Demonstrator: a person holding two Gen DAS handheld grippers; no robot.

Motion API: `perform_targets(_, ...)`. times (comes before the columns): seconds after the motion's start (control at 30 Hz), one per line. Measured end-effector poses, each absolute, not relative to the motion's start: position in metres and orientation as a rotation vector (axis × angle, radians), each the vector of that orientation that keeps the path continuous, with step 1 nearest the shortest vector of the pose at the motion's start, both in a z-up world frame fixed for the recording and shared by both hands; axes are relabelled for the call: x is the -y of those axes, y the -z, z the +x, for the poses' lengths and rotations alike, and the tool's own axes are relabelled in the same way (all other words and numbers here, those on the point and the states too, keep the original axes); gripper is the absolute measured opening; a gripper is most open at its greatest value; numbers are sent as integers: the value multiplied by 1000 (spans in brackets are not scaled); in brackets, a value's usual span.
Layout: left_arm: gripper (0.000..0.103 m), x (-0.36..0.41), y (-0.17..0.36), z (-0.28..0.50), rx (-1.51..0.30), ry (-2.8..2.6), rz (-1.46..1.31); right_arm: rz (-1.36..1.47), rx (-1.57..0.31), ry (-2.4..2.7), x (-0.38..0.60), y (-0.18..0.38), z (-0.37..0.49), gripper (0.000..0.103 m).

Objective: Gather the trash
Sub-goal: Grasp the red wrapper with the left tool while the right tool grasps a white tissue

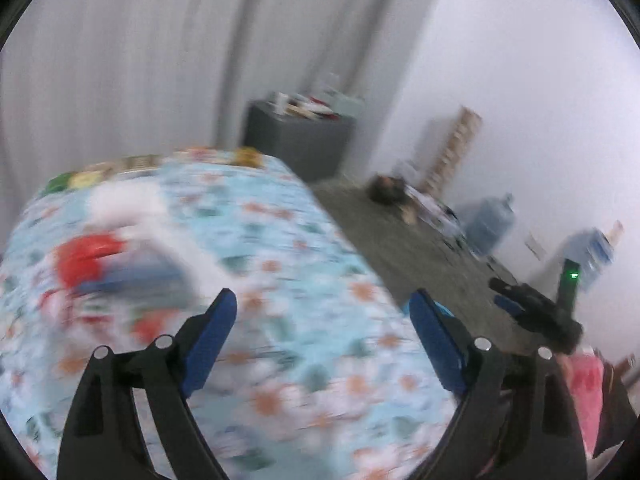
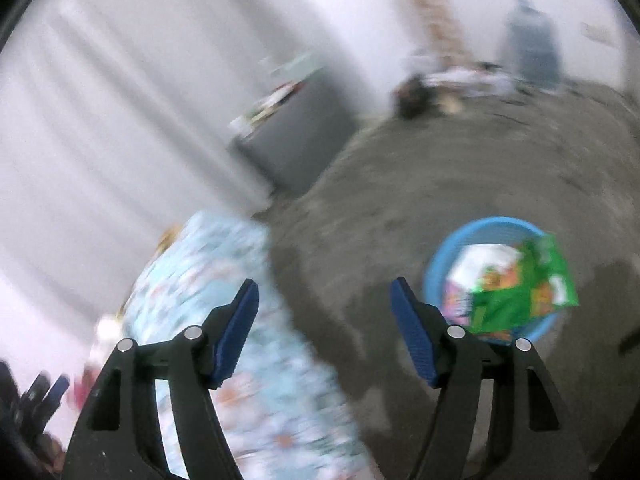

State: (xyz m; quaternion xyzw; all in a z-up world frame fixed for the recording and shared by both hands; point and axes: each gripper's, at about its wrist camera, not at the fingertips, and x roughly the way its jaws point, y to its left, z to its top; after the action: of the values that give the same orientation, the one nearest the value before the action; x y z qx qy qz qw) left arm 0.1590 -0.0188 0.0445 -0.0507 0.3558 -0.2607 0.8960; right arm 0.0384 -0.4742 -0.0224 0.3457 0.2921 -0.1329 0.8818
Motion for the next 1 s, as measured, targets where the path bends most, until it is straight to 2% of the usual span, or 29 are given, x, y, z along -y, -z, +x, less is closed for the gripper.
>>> perform_targets(0.27, 86, -73, -38, 160, -656, 398, -174, 606, -748, -186, 344, -18, 139, 70)
perform_targets(0.6, 86, -123, -12, 184, -672, 371, -225, 455, -933, -369, 229, -4, 240, 69)
perform_targets(0.77, 86, -142, -7, 209, -682, 362, -231, 305, -999, -343, 198, 9, 258, 56)
perform_targets(1.0, 86, -146, 8, 259, -792, 347, -159, 304, -1003, -351, 193, 8, 259, 46)
